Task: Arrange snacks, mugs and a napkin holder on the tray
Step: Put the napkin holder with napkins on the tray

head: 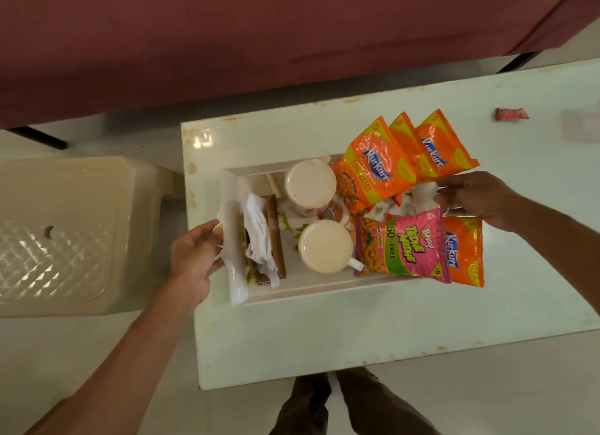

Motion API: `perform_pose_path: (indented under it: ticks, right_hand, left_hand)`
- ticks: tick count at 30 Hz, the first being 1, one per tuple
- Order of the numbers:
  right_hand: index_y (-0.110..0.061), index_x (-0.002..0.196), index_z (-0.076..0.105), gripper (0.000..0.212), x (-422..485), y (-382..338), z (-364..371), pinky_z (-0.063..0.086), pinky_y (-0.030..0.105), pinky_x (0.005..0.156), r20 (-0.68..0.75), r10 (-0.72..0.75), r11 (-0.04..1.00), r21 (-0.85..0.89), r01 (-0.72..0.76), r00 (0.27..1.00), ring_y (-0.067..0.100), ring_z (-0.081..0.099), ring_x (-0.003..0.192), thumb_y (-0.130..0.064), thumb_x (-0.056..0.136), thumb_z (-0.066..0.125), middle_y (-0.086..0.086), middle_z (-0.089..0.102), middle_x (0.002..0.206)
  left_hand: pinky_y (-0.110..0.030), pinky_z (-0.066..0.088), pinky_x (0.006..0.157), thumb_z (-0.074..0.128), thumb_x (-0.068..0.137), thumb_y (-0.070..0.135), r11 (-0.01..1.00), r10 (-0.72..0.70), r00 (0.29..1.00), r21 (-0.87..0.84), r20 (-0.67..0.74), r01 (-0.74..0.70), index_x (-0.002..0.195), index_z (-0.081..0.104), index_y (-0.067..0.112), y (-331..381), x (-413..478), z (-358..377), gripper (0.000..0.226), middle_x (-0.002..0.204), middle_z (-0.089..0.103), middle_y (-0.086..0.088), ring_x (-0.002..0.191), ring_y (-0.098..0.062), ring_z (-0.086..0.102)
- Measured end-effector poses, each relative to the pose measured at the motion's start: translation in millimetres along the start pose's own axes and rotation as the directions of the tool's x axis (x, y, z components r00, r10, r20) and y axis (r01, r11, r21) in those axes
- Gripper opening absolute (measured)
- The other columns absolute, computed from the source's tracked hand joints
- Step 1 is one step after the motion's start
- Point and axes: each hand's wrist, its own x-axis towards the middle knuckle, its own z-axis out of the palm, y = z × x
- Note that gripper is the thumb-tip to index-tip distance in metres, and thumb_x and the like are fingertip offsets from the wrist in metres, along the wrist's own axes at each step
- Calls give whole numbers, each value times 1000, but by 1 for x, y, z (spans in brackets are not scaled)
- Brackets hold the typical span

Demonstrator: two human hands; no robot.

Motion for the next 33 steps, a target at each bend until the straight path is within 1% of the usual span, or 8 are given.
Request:
perform_pose_path:
  ticks: [3, 6, 10, 15, 19, 23, 30, 33]
  right_hand:
    - [-7, 126, 62, 40, -4, 3, -15, 55, 44, 90, -32, -23, 999, -24, 22, 999, 28, 65, 102, -2, 87, 70, 11, 67, 113]
    - [-10, 125, 63, 39, -8, 6, -38, 55, 46, 93, -42, -29, 999, -25, 28, 999, 30, 65, 107, -5, 87, 70, 10, 68, 115]
    - [-11, 126, 63, 40, -4, 12, -78, 56, 43, 89, -40, -42, 998, -45, 40, 998, 29, 66, 106, -6, 87, 71, 10, 68, 116]
    - [-12, 125, 64, 37, 5, 25, -132, 56, 47, 91, -23, -60, 995, -75, 58, 998, 30, 67, 103, -8, 89, 70, 9, 70, 115]
    - [-10, 126, 64, 39, 15, 42, -167, 57, 41, 83, -24, -47, 996, -74, 45, 999, 29, 68, 99, -8, 88, 71, 10, 70, 115]
    - [-12, 125, 65, 37, 25, 56, -194, 57, 41, 81, -21, -43, 996, -81, 41, 999, 28, 68, 97, -9, 88, 70, 9, 69, 113]
    - [-13, 123, 66, 35, 41, 64, -212, 55, 47, 92, -25, -61, 994, -91, 59, 998, 30, 67, 102, -8, 88, 70, 8, 69, 117]
    - [-12, 124, 65, 36, 46, 63, -212, 56, 45, 90, -22, -68, 993, -101, 65, 997, 30, 66, 104, -9, 89, 70, 8, 68, 118]
  left_hand:
    - [-29, 53, 68, 65, 97, 15, 999, 38, 999, -1, 21, -38, 117, 67, 17, 6, -11, 10, 20, 95, 68, -1, 77, -12, 64]
    - [-31, 53, 72, 66, 96, 16, 998, 63, 997, -5, 46, -63, 120, 67, 16, 10, -25, 24, 23, 99, 68, -2, 76, -10, 64]
    - [-31, 54, 73, 67, 95, 18, 997, 78, 995, -19, 65, -77, 117, 68, 17, 12, -46, 53, 22, 93, 68, 0, 75, -11, 64]
    - [-29, 54, 69, 66, 97, 16, 997, 69, 996, -30, 50, -68, 111, 67, 18, 4, -74, 104, 15, 88, 67, -1, 74, -14, 62]
    - [-29, 53, 67, 67, 96, 15, 999, 47, 999, -20, 20, -47, 110, 68, 19, -5, -92, 142, 14, 85, 66, 0, 71, -13, 61]
    - [-29, 53, 67, 66, 96, 13, 999, 35, 999, -19, -7, -35, 113, 69, 19, -13, -105, 173, 18, 84, 66, -2, 74, -15, 62]
    - [-29, 54, 67, 65, 96, 12, 999, 8, 998, -33, -63, -10, 111, 69, 20, -23, -108, 206, 18, 80, 65, -1, 71, -13, 62]
    - [-33, 57, 76, 66, 96, 13, 999, -5, 998, -32, -68, 3, 113, 69, 19, -25, -105, 211, 18, 80, 64, -1, 72, -14, 61]
